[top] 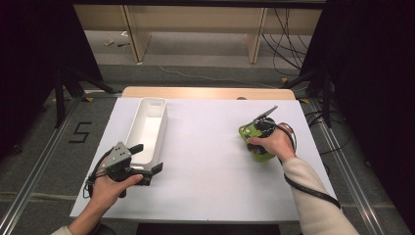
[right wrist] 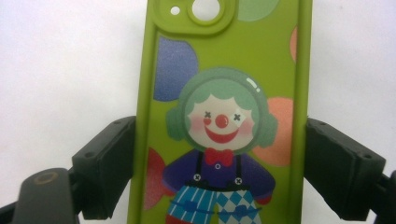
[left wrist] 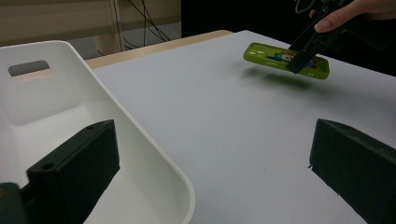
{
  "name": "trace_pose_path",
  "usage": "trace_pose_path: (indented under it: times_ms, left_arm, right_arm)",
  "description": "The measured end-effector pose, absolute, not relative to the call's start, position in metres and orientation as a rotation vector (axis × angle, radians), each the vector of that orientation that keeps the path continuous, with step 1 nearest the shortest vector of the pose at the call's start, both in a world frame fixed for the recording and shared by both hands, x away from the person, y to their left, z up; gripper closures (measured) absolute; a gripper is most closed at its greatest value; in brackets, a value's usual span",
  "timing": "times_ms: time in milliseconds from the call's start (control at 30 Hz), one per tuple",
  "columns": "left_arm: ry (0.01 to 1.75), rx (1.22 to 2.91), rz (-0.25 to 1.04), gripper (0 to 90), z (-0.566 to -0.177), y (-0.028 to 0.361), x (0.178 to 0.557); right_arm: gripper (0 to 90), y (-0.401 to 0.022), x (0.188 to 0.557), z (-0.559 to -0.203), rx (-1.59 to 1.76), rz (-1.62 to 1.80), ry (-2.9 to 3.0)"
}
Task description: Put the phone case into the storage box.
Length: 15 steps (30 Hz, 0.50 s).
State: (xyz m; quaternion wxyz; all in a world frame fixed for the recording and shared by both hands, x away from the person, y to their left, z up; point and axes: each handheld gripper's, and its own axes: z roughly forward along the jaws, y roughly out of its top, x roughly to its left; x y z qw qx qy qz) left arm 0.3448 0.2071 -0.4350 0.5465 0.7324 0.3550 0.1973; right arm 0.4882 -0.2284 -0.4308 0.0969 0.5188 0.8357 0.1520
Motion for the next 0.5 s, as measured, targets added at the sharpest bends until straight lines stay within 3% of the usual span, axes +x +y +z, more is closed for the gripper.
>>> trace_pose_path:
  times_ms: [500]
  left_arm:
    - [0.839,1.725,0.466,1.5,-0.4335,0.2063,0.3439]
  right_arm:
    - [16.7,-0.2221,0.4798,-0.4249,1.417,0.703,2.429]
